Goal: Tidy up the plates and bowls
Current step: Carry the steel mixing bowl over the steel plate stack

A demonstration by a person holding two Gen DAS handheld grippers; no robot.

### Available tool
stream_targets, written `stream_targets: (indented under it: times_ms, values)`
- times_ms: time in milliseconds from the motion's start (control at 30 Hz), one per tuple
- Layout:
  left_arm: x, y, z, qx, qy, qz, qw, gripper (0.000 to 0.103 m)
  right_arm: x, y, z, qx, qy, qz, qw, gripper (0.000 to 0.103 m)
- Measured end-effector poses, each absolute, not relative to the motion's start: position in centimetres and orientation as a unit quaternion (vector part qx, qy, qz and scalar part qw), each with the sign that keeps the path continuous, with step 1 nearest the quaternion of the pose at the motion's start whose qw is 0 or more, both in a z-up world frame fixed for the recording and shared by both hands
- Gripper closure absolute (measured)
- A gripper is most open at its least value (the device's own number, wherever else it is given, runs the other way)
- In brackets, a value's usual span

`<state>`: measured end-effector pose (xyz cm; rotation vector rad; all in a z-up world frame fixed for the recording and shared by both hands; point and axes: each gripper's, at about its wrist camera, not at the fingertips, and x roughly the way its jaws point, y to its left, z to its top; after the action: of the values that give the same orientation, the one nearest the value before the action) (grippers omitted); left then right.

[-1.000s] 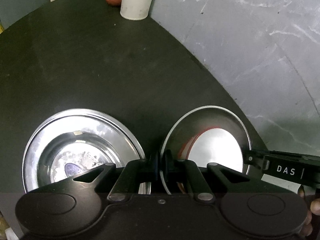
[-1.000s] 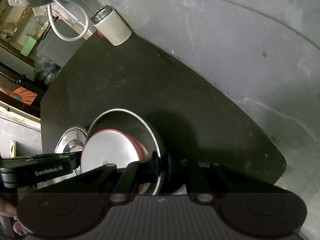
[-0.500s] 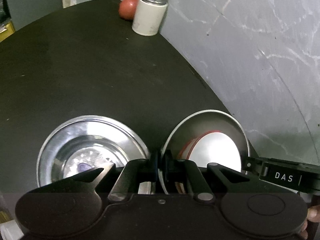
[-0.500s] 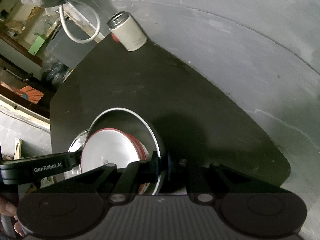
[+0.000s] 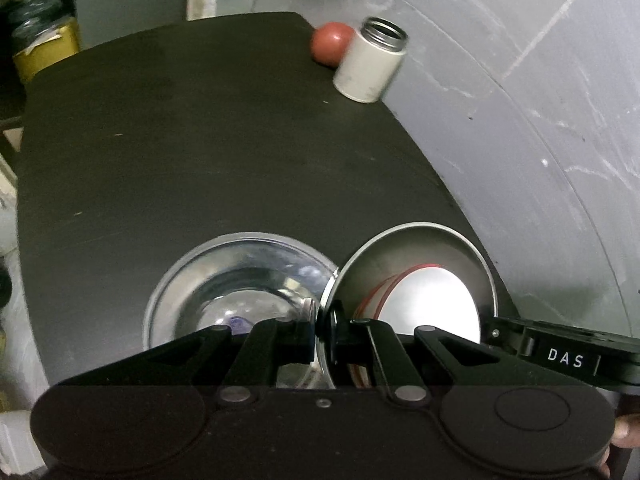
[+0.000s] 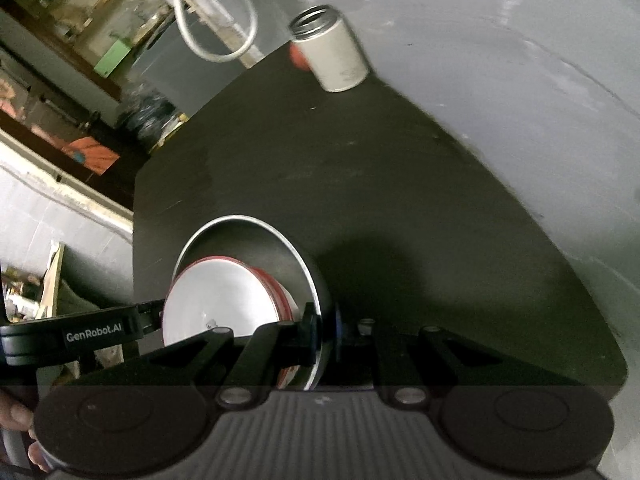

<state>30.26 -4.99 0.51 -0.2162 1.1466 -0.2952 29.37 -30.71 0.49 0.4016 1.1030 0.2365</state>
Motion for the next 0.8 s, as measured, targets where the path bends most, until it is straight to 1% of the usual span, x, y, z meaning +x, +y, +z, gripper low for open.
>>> stream_targets:
  times_ms: [300,800]
  values:
    - [29.3,-1.4,0.5,-0.129,0.539,-0.097,0.827,0.097,30.4,-27.7,0.5,0.163,0.531,0.149,0.818,0.093]
    - [28.0,2.3,-0.6,-0.156,0.546,-0.057,0.821,0.097,31.6,-24.3,0.2,0.132,0.550,0.181,0.804,0.093]
